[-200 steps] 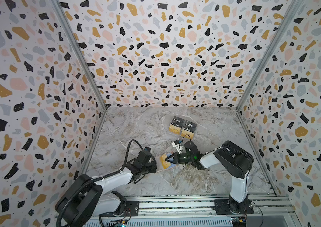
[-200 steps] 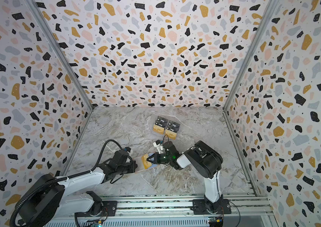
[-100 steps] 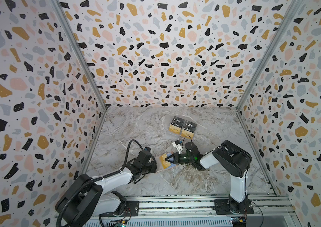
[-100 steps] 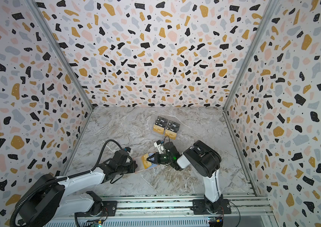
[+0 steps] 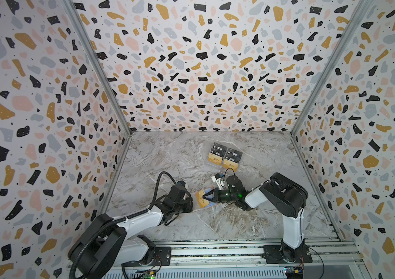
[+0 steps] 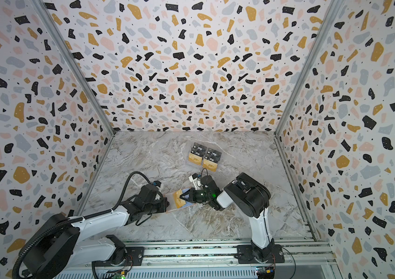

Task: Insert credit cards into a card holder
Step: Insert the credit card into the card slot.

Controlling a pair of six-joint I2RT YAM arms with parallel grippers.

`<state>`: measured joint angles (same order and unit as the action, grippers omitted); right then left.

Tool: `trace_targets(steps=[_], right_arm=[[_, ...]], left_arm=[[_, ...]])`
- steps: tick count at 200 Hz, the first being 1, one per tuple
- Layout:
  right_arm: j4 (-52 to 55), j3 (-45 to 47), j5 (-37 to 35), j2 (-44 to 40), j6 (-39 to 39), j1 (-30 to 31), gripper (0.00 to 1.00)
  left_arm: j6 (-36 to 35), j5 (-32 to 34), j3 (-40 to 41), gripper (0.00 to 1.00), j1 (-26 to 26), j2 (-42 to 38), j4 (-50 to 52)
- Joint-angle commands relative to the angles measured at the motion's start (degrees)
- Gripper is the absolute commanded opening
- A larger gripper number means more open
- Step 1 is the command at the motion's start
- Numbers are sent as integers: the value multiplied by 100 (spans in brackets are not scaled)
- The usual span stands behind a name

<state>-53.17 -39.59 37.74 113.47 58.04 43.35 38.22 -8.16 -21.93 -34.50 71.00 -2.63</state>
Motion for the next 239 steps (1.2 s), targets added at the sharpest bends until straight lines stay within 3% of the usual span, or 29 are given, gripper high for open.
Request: trace_targets(steps=[1, 53, 148, 188, 239], right_arm=[[110, -84, -66, 40, 106, 118, 0], [317, -221, -144, -22, -77, 77, 0], [3, -182, -239, 90, 257, 199, 0], [726, -274, -511, -188, -113, 303, 0], [1916, -471, -951, -637, -774, 418, 13]], left_arm=[[11, -19, 155, 0, 22, -27, 140], [7, -50, 173, 0, 22, -30, 100], [55, -25, 126, 0, 22, -78, 140], [63, -90, 17, 0, 64, 70, 103], [-64, -279, -186, 0, 215, 82, 216]])
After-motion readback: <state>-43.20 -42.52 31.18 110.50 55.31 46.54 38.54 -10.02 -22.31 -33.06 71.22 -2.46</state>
